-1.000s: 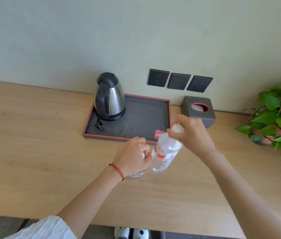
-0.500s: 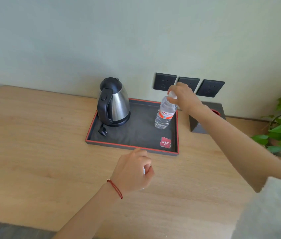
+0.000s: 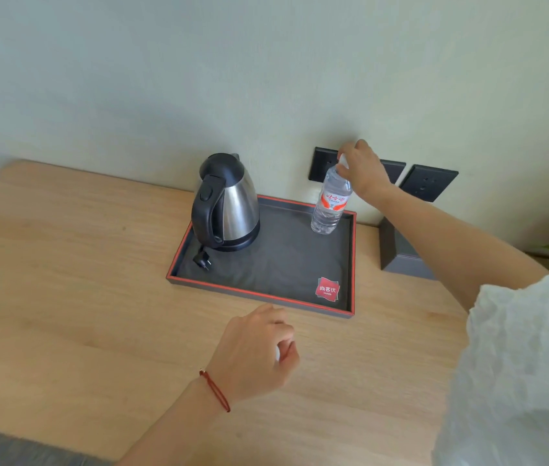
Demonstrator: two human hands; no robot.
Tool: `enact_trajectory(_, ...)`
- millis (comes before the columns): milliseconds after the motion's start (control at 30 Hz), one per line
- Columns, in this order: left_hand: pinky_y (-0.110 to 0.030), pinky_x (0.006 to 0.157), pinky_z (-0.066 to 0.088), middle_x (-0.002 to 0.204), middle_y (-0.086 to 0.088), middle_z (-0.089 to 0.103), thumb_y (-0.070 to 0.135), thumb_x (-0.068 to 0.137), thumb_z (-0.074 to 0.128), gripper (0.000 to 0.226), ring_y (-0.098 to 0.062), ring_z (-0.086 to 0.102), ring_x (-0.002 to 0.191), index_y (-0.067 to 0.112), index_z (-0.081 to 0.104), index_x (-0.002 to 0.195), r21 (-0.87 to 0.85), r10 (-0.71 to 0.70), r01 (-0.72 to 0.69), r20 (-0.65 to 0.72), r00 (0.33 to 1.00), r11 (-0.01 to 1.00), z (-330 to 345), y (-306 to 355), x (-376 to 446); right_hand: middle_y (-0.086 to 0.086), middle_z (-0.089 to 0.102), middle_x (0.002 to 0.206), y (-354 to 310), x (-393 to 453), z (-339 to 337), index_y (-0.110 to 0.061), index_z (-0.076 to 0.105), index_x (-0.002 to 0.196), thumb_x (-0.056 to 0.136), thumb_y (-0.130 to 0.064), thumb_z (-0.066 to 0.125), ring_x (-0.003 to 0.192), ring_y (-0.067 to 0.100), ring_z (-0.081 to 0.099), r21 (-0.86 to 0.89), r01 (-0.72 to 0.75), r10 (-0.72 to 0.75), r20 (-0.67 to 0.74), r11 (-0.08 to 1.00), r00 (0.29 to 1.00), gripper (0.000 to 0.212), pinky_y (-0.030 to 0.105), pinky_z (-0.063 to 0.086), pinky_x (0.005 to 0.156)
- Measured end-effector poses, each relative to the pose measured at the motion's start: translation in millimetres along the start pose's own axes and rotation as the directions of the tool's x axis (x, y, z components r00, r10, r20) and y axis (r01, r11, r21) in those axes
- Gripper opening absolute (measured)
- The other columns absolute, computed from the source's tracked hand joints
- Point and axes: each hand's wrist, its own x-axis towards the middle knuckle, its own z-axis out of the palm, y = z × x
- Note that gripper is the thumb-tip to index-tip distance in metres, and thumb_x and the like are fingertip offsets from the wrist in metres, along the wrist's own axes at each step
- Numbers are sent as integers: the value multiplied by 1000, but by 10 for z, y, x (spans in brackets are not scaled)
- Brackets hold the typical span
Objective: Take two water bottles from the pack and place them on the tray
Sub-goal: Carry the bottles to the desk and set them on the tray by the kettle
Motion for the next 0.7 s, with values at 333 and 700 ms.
enact_trajectory(333, -12, 60, 37, 84, 19, 50, 56, 66, 62, 32, 6, 44, 76, 31, 51, 82, -120, -35, 45, 89, 995, 992, -87, -36, -128, 28, 47, 124, -97, -7, 8, 5, 47, 123, 92, -13, 55, 114, 41, 47, -71, 27, -24, 41, 997, 999, 37, 45, 45, 91)
enact_trajectory(700, -24, 64, 51, 85, 19, 62, 61, 57, 70, 39, 0, 58, 78, 30, 67, 82, -300, -188, 185, 17, 982, 936, -135, -155, -293, 26, 48, 126, -108, -47, 9, -1, 50, 127, 94, -1, 51, 115, 40, 48, -51, -18, 17, -34, 999, 999, 33, 48, 49, 92)
